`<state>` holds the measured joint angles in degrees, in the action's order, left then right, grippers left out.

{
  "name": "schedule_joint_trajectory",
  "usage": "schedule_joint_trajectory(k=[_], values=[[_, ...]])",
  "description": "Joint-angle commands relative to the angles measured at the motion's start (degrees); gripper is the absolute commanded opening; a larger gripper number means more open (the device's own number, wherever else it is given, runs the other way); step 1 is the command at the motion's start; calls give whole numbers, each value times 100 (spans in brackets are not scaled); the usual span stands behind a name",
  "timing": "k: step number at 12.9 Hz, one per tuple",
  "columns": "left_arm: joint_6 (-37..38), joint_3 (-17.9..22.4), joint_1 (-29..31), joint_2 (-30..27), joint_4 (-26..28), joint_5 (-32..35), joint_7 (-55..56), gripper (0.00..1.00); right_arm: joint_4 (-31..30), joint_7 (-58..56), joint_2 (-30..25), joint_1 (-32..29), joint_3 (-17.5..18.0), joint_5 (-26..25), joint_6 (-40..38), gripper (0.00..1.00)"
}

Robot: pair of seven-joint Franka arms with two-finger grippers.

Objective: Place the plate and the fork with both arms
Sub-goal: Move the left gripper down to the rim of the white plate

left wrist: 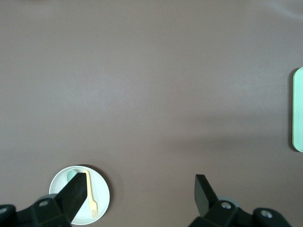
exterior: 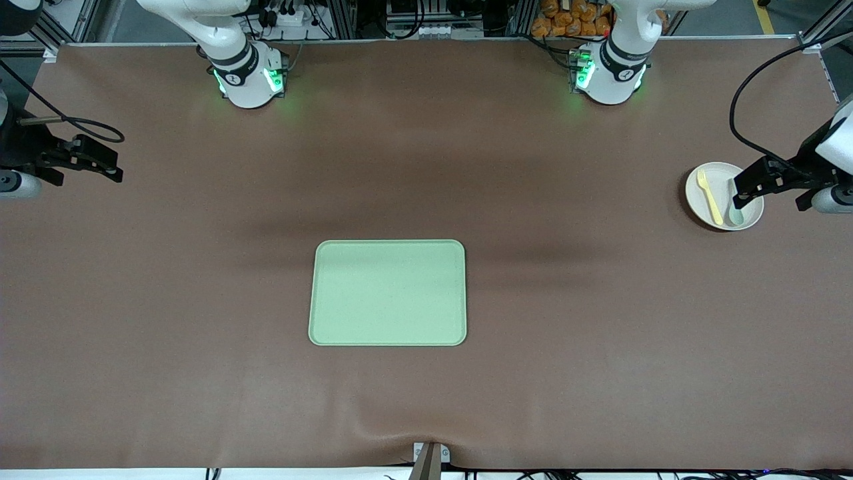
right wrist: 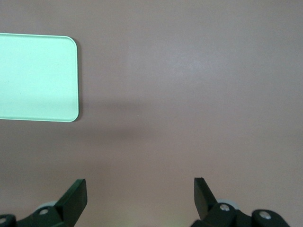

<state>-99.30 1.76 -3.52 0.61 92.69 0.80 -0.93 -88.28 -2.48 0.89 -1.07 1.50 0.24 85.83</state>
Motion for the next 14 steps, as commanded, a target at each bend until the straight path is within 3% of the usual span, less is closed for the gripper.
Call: schedule_joint_trajectory(k=[1, 7, 11, 14], values=[[95, -70, 89, 44, -111, -71, 40, 100, -49, -15, -63, 19, -9, -51, -31, 100], [113, -79, 527, 325, -41, -80, -240, 100, -49, -15, -54, 28, -9, -51, -22, 100], [78, -44, 773, 737, -58, -80, -626, 100, -84, -15, -54, 28, -9, -51, -22, 100], [-185, -53, 1317, 1229, -67, -325, -1346, 100, -84, -15, -54, 28, -9, -51, -22, 100]])
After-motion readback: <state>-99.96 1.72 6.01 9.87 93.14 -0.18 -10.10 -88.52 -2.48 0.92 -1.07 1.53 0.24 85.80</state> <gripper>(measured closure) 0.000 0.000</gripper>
